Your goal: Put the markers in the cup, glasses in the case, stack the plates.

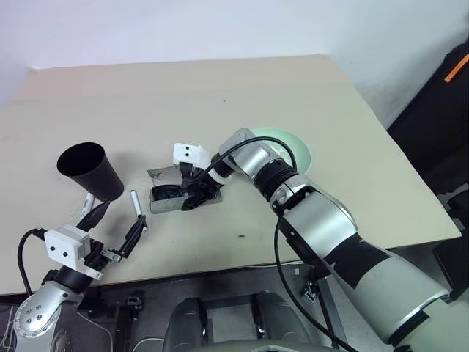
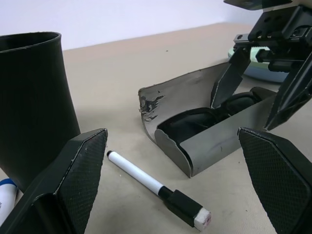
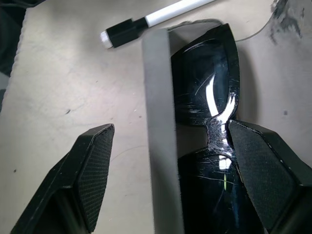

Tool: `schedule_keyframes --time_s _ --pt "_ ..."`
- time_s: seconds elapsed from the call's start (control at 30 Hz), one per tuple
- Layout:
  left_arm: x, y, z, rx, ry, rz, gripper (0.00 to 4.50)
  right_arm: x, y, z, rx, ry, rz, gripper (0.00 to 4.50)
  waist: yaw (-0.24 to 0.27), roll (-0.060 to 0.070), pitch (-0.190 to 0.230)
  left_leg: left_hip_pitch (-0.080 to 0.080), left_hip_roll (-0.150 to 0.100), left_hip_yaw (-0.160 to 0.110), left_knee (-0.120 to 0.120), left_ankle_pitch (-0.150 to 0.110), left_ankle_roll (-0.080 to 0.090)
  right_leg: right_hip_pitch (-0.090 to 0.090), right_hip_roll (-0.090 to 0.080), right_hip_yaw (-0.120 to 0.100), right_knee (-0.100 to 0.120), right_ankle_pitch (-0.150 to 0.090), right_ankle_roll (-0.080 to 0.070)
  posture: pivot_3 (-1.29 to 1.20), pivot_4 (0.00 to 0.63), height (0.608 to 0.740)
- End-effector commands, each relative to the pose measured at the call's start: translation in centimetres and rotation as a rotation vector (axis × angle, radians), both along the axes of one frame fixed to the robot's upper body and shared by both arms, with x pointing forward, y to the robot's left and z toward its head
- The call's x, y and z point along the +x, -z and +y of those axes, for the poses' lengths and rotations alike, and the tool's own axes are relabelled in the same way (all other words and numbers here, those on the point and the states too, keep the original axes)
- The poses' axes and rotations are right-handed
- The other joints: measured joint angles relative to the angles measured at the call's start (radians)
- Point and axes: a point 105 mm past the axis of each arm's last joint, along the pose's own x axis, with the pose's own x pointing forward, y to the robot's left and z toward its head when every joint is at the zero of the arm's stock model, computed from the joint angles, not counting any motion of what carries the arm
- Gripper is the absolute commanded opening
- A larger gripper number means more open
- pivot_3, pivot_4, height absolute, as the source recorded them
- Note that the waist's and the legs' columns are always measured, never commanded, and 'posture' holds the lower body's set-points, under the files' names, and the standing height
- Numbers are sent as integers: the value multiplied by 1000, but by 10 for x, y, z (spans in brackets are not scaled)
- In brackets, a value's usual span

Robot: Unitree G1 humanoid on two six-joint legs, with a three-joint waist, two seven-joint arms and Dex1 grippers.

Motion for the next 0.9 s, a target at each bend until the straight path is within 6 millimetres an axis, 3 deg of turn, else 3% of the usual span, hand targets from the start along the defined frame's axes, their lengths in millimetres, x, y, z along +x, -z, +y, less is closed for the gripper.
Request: schedule_keyframes --time_s 0.03,0.33,0.6,0.7,0.77,0.9 --pt "-1 -7 -2 13 8 -37 4500 -5 -7 4 2 -49 -3 3920 0 0 0 0 0 0 0 0 0 0 0 0 0 0 0 0 150 726" --pt "-1 -7 -1 14 2 -41 4500 -6 -16 5 39 -70 -14 3920 0 0 0 0 0 0 0 0 0 0 0 0 0 0 0 0 150 726" --pt "-2 -7 3 16 -6 -40 4500 7 -63 8 244 -18 -55 3920 0 0 0 0 0 0 1 0 0 0 0 0 0 0 0 0 150 726" --pt "-1 -7 4 16 -8 -41 4500 10 -87 8 358 40 25 3920 0 0 0 0 0 0 0 0 0 0 0 0 0 0 0 0 150 726" --pt "0 -7 5 14 -9 -40 4500 14 -91 6 371 100 69 3920 0 0 0 0 0 0 1 0 0 0 0 0 0 0 0 0 150 726" --pt "2 -7 5 11 -9 -44 4500 26 -95 5 412 198 36 3011 0 0 0 0 0 -1 1 0 0 1 0 0 0 0 0 0 150 726"
